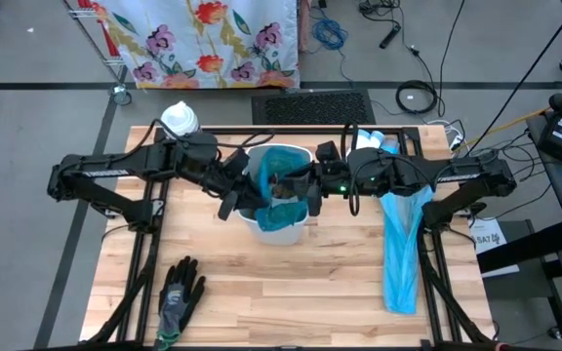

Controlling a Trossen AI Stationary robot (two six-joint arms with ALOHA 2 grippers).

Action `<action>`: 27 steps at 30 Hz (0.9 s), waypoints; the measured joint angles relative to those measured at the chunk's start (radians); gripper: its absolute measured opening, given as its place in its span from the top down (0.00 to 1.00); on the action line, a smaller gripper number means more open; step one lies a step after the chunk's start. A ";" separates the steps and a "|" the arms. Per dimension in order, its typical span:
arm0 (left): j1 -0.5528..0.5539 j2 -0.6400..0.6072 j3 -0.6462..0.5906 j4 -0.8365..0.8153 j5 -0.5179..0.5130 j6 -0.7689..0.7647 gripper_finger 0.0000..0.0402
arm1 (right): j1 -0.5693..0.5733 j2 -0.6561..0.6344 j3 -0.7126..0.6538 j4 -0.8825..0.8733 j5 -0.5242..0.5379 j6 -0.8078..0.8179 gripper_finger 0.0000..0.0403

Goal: Place trash/remove bag and relplace
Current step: Close the blue trash bag

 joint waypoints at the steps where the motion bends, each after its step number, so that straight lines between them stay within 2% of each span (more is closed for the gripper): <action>1: 0.007 0.000 0.000 -0.015 0.001 0.000 0.67 | 0.000 0.000 0.000 0.000 0.000 0.000 0.90; 5: 0.035 -0.015 0.000 -0.059 0.000 -0.001 0.63 | 0.000 0.000 0.000 -0.001 0.000 0.002 0.90; 12: 0.074 -0.120 0.000 -0.069 0.000 -0.001 0.63 | 0.000 0.007 0.000 -0.016 0.001 0.007 0.90; 19: 0.080 -0.149 0.001 -0.305 -0.013 0.024 0.63 | 0.000 0.009 0.000 -0.016 0.006 0.007 0.90; 23: 0.080 -0.149 0.001 -0.421 -0.084 0.047 0.63 | 0.000 0.009 0.000 -0.015 0.007 0.006 0.90; 27: 0.081 -0.149 0.001 -0.446 -0.143 0.085 0.63 | -0.005 0.009 0.000 -0.016 0.007 0.004 0.90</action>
